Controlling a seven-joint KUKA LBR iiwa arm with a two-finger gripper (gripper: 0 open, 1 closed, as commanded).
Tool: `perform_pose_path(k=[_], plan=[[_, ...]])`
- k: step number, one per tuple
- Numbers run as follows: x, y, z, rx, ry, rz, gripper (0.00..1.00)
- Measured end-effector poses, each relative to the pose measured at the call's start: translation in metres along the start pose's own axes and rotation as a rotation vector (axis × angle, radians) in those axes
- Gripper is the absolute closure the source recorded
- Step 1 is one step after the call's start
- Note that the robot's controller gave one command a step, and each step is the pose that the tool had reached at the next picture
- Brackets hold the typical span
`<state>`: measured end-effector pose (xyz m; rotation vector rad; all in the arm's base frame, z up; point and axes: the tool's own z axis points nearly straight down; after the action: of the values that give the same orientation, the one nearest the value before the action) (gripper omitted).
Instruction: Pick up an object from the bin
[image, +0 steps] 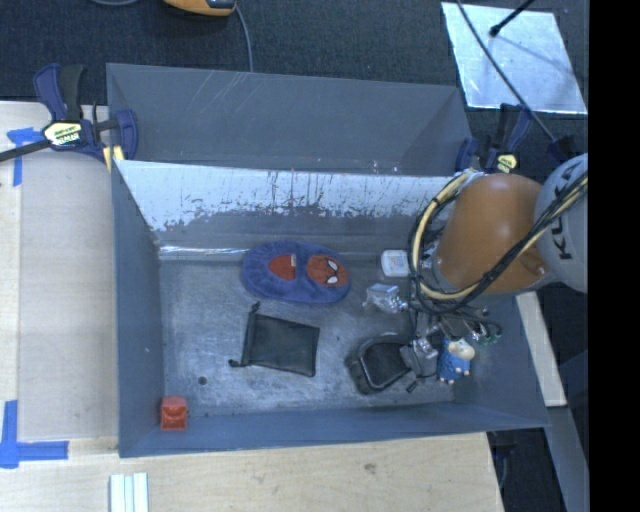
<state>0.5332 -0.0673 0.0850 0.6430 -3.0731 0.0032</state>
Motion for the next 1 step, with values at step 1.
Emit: perform_pose_path(k=[1], plan=[[0.0364, 0.0175, 0.0133, 0.003, -0.01, -0.113, 0.0]])
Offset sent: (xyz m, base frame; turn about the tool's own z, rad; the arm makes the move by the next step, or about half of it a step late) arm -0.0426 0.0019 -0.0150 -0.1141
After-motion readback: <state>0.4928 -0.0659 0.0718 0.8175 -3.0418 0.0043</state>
